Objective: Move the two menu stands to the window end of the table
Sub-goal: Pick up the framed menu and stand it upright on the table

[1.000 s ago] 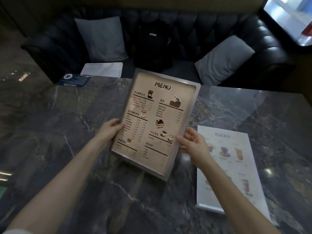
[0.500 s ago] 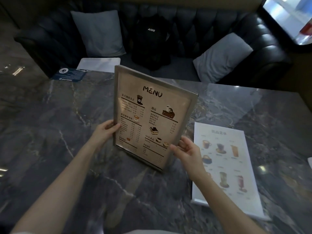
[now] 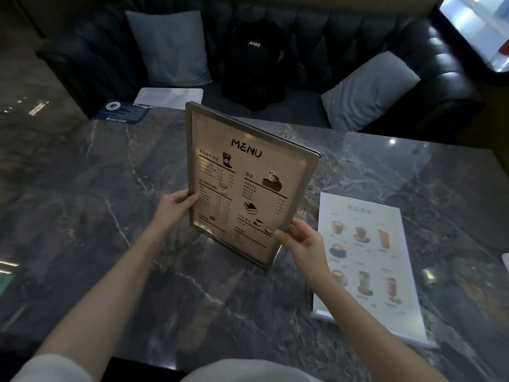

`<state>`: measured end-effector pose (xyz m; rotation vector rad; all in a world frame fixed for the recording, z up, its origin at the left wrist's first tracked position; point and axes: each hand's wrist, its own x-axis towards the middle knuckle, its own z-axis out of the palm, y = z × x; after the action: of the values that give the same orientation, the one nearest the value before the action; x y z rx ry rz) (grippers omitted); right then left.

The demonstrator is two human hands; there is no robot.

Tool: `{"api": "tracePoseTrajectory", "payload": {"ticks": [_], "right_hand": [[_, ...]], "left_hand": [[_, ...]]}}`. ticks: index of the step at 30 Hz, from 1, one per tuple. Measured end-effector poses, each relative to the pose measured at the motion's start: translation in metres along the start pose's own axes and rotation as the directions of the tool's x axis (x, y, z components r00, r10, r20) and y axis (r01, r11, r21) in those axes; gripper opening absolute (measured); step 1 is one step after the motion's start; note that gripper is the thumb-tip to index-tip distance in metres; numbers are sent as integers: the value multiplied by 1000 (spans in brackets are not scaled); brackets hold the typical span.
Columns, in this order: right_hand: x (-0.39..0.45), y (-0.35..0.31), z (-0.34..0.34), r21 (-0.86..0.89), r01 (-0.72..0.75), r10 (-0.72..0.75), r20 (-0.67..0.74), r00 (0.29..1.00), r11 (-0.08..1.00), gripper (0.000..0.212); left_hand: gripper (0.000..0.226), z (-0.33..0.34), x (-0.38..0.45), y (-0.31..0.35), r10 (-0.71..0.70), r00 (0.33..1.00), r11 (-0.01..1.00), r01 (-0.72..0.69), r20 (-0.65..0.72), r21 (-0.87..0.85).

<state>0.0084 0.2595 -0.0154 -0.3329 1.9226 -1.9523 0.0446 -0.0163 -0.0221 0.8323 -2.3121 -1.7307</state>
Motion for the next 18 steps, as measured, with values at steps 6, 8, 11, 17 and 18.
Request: {"api": "tracePoseTrajectory", "payload": {"ticks": [6,8,11,17,18], "right_hand": [[-1,-9,-7,-286,11,3,49,999,958,22],[5,-18,-15,-526,44,33,135,990,849,21],[12,-32,-28,-875,215,160,309,938,433,28],[3,-39,-73,-926,376,194,365,910,-22,28],[-1,-36,-86,-937,348,213,334,918,-29,30]], "left_hand": [[31,9,-7,10,35,998,940,-17,-47,341],[32,14,-15,16,77,994,853,-28,-72,521],[39,28,-37,21,194,976,703,-64,-104,708],[48,92,-94,32,571,821,427,-320,23,846],[45,106,-102,33,628,777,406,-381,50,831]]}}
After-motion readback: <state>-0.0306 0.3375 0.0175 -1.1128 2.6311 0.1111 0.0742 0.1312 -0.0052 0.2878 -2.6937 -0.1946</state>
